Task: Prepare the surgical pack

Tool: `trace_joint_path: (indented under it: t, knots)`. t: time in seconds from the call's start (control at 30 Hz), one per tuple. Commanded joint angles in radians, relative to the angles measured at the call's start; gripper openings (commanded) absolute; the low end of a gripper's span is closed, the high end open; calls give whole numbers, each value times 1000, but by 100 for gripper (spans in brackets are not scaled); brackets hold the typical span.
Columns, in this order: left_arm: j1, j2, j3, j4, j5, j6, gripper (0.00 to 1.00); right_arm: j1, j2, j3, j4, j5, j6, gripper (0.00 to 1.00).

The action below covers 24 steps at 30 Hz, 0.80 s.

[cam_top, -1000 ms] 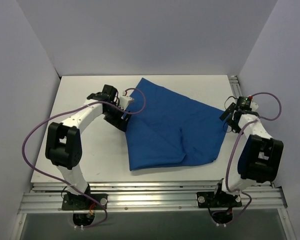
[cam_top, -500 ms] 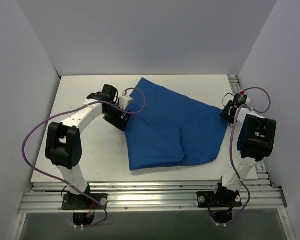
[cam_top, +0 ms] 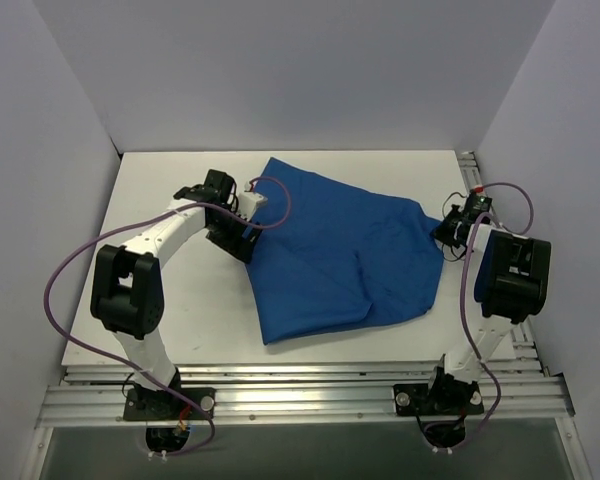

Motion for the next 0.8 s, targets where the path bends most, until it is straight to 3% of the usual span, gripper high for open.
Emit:
trace_joint_path:
  t: [0.0, 0.3, 0.53, 0.77]
  knots:
    - [0, -42, 30, -4, -8, 6, 84, 21, -123, -46, -132, -72, 31, 0]
    - [20, -57, 6, 7, -54, 17, 84, 184, -396, -54, -182, -6, 87, 0]
    - [37, -66, -16, 8, -70, 29, 84, 314, -505, -58, -196, 15, 140, 0]
    - [42, -66, -60, 8, -77, 43, 83, 532, -560, 32, -227, 101, 196, 0]
